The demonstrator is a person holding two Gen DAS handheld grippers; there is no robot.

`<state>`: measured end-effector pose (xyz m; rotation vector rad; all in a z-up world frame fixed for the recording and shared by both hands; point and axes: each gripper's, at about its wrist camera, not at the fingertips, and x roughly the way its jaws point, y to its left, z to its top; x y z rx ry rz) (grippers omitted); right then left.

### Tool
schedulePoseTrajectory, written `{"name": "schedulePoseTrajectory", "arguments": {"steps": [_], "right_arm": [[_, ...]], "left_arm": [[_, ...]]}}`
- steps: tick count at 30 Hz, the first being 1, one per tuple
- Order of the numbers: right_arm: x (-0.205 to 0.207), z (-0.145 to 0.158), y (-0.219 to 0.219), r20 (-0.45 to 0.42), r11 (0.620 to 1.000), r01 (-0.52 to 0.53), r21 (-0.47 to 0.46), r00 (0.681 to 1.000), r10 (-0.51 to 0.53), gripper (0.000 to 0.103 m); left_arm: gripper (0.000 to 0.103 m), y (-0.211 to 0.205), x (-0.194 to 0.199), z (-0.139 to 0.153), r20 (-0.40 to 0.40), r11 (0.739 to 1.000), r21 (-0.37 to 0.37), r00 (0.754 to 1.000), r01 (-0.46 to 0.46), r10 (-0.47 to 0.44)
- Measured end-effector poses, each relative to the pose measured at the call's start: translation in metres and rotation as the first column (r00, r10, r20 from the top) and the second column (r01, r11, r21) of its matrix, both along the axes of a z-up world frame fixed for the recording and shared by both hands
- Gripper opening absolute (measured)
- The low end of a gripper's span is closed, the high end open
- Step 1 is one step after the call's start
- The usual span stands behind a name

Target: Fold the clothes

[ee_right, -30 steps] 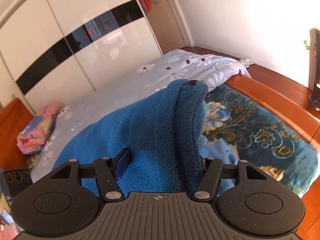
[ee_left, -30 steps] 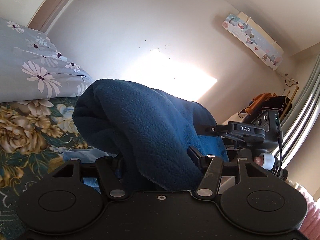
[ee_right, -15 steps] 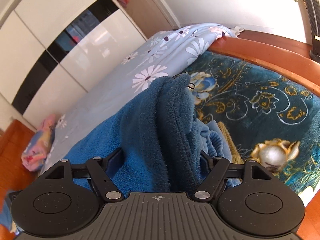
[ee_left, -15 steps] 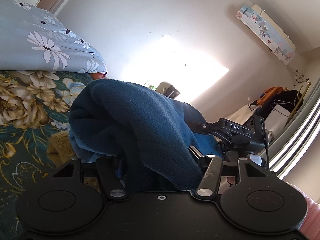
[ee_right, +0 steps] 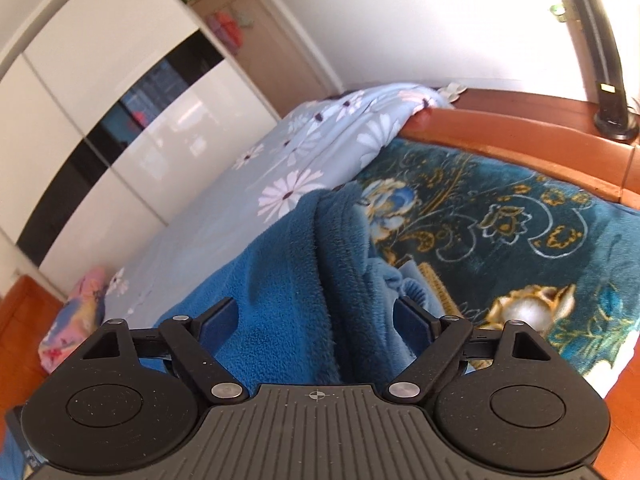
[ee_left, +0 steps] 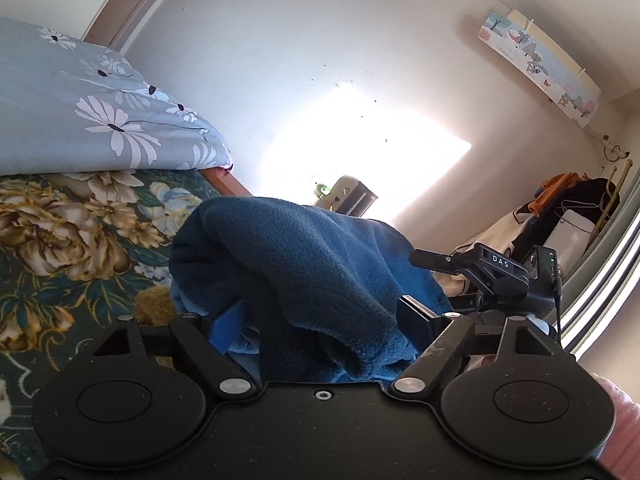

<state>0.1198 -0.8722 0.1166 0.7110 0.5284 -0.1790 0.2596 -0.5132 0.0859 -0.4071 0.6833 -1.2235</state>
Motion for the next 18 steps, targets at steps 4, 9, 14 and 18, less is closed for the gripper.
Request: {"name": "schedulePoseTrajectory", "arguments": {"steps": [4,9,14,18], "right_arm": [[-0.031,0.011,0.011,0.079,0.995,0.096,-0.023,0.993,-0.093,0.096],[-0.072,0.021,0.041,0.129,0.979,0.190,-0.075,0.975,-0.179,0.098],[-0.093,0.036,0.100,0.129,0.974,0.121,-0.192,0.987,-0.098,0.103],[-0.104,0.044,0.156,0.144,0.967,0.045,-0.249,0.990,-0.009,0.103]], "left_arm": [[0.094,0.031,-0.010,0.004,0.044,0.999,0.037,0.998,-0.037,0.035],[0.097,0.091,-0.042,-0.001,0.157,0.986,0.129,0.984,-0.103,0.082],[0.100,0.156,-0.077,-0.012,0.178,0.970,0.162,0.972,-0.183,0.154],[0.100,0.205,-0.103,-0.020,0.131,0.958,0.186,0.972,-0.218,0.196]]}}
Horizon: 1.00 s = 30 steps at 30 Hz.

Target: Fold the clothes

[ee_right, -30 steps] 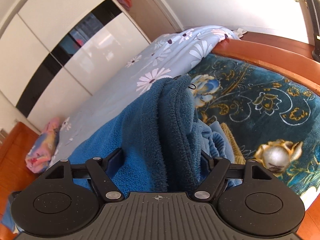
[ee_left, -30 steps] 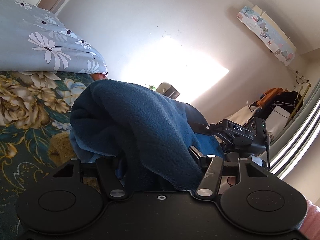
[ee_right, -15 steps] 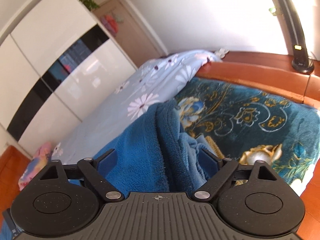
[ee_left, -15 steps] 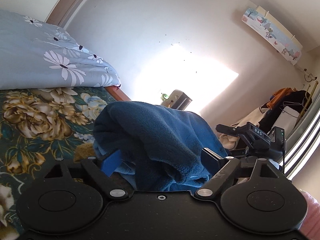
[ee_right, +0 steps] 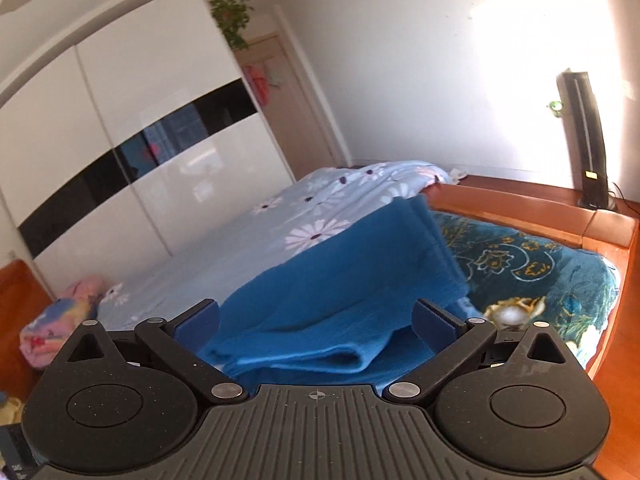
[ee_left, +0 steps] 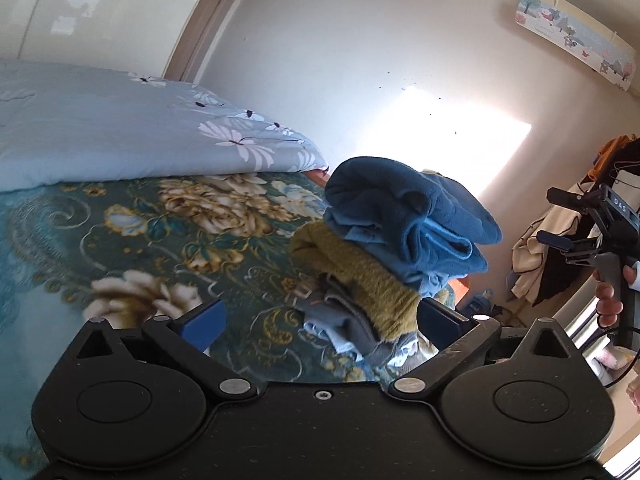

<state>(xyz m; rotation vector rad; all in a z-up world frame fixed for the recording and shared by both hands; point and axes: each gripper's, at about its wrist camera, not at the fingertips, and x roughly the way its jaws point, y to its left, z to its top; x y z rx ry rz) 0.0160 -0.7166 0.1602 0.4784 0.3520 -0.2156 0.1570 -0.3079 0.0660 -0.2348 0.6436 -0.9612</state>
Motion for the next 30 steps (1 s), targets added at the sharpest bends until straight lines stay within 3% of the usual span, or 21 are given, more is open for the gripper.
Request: {"name": "schedulePoseTrajectory", "arguments": {"steps": [6,17,23,30], "right_arm": [[-0.018,0.003,0.082,-0.007,0.992,-0.103,-0.076,0.995,0.103,0.103],[-0.042,-0.016,0.213,0.040,0.966,-0.230,-0.115,0.971,0.236,0.103],[-0.040,-0.036,0.291,0.014,0.939,-0.315,-0.141,0.947,0.320,0.103],[-0.035,-0.068,0.384,-0.016,0.904,-0.421,-0.078,0.907,0.421,0.103]], "left_arm": [[0.100,0.069,-0.032,0.003,0.034,0.996,0.047,0.997,-0.073,0.071],[0.100,0.191,-0.071,0.015,0.102,0.968,0.091,0.969,-0.233,0.224],[0.101,0.247,-0.091,0.015,0.140,0.931,0.117,0.934,-0.346,0.329],[0.101,0.301,-0.111,-0.003,0.180,0.877,0.162,0.887,-0.453,0.425]]}}
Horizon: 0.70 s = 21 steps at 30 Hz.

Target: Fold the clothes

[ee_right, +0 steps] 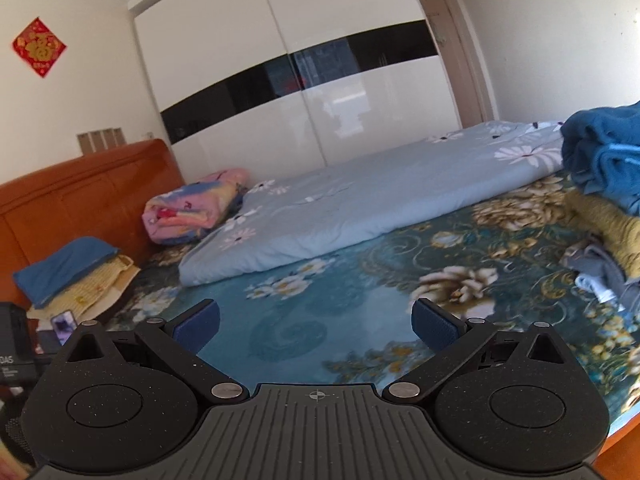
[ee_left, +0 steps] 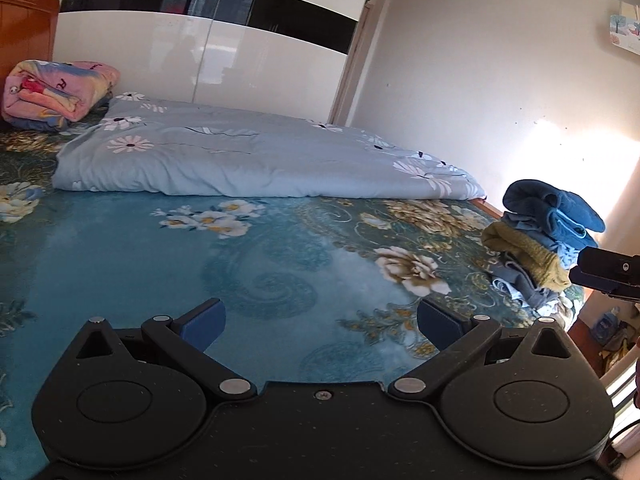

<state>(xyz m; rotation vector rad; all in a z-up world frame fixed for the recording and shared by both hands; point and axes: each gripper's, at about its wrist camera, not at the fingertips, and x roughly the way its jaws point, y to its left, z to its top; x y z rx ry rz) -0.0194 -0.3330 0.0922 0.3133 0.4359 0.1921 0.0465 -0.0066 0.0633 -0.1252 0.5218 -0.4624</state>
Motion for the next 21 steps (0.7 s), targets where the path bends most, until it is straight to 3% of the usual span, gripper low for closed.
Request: {"name": "schedulePoseTrajectory", "arguments": {"steps": [9,17,21], "right_arm": [[0.013,-0.038,0.090,-0.082,0.989,-0.148,-0.002,0.986,0.147,0.103],[0.022,-0.092,0.136,-0.228,0.995,-0.097,-0.013,0.969,0.092,0.103],[0.017,-0.107,0.152,-0.242,0.994,-0.099,-0.051,0.967,0.084,0.103]], "left_arm": [[0.101,0.052,-0.028,-0.025,0.106,0.977,0.121,0.981,-0.178,0.165],[0.102,0.056,-0.045,-0.042,0.193,0.910,0.270,0.944,-0.314,0.268],[0.102,0.049,-0.050,-0.049,0.204,0.903,0.298,0.945,-0.309,0.256]]}}
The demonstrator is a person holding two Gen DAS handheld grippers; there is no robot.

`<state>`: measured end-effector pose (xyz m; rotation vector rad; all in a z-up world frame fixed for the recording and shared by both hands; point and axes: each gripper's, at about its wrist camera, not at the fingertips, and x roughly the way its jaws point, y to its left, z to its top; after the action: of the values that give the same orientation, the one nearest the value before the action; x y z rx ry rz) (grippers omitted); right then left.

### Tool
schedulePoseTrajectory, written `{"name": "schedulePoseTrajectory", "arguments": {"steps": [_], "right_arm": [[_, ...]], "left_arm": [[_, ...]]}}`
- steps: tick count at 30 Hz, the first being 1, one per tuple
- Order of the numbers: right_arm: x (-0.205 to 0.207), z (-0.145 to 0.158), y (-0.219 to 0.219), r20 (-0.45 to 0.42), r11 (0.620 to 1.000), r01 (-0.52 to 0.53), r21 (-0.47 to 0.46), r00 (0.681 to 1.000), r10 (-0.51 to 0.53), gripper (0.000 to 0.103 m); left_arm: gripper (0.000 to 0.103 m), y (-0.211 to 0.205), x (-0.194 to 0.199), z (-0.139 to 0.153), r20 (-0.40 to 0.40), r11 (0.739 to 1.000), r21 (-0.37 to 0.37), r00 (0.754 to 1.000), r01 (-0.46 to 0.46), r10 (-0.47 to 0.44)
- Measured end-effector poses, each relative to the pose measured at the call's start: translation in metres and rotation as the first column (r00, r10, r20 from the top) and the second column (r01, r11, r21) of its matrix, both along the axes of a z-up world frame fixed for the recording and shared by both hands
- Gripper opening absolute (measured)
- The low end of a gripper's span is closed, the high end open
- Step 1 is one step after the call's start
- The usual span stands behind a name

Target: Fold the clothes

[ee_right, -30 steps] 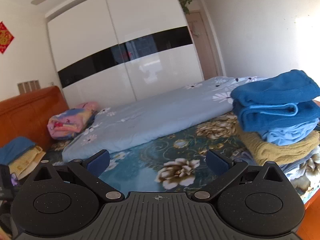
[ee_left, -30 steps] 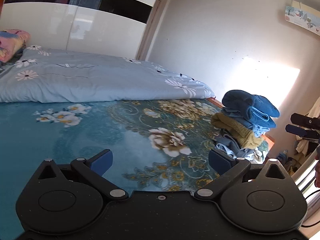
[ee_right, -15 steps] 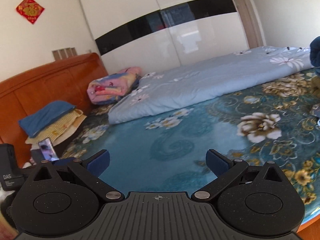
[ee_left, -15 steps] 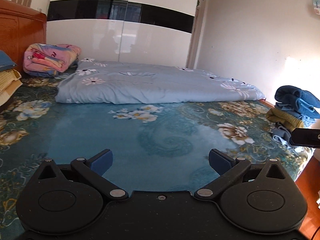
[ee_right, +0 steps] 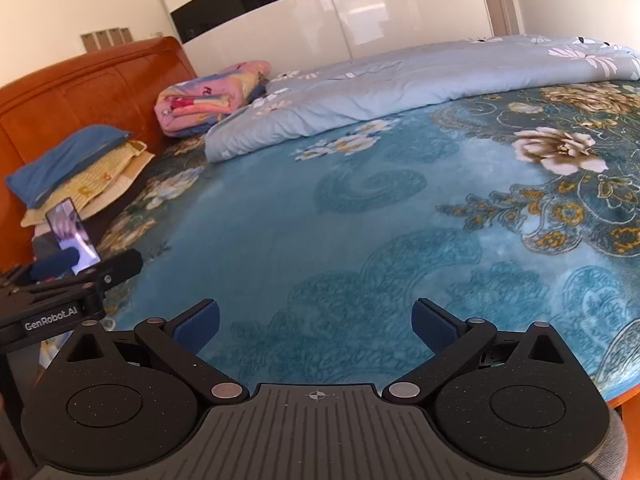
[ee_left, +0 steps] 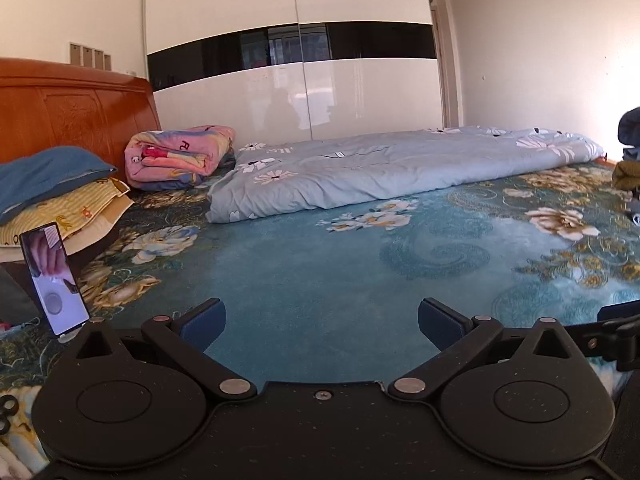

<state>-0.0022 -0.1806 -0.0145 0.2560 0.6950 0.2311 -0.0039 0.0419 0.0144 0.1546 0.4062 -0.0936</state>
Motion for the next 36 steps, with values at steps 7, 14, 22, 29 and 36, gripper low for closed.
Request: {"name": "schedulePoseTrajectory", "arguments": {"steps": [7,14,22,29,36], "right_arm": [[-0.015,-0.009,0.019,0.028,0.998,-0.009,-0.065,1.000,0.011,0.103],[-0.022,-0.015,0.029,0.030,0.989,-0.062,-0.132,0.997,0.066,0.103],[-0.023,-0.019,0.027,0.011,0.991,-0.058,-0.123,0.998,0.059,0.103],[-0.021,-0.022,0.022,-0.006,0.994,-0.046,-0.099,0.999,0.045,0.103],[-0.019,-0.025,0.021,-0.022,0.994,-0.049,-0.093,0.999,0.047,0.103]], "left_arm": [[0.102,-0.012,-0.002,-0.011,-0.065,0.997,-0.072,0.998,-0.003,-0.001],[0.102,-0.023,-0.009,-0.021,-0.077,0.999,-0.050,0.997,0.020,-0.024],[0.102,-0.022,-0.006,-0.023,-0.087,0.999,-0.053,0.996,-0.011,0.007],[0.102,-0.023,-0.011,-0.022,-0.035,0.999,-0.033,0.999,-0.009,0.008],[0.102,-0.025,-0.011,-0.022,-0.016,1.000,-0.021,1.000,-0.008,0.008]]}}
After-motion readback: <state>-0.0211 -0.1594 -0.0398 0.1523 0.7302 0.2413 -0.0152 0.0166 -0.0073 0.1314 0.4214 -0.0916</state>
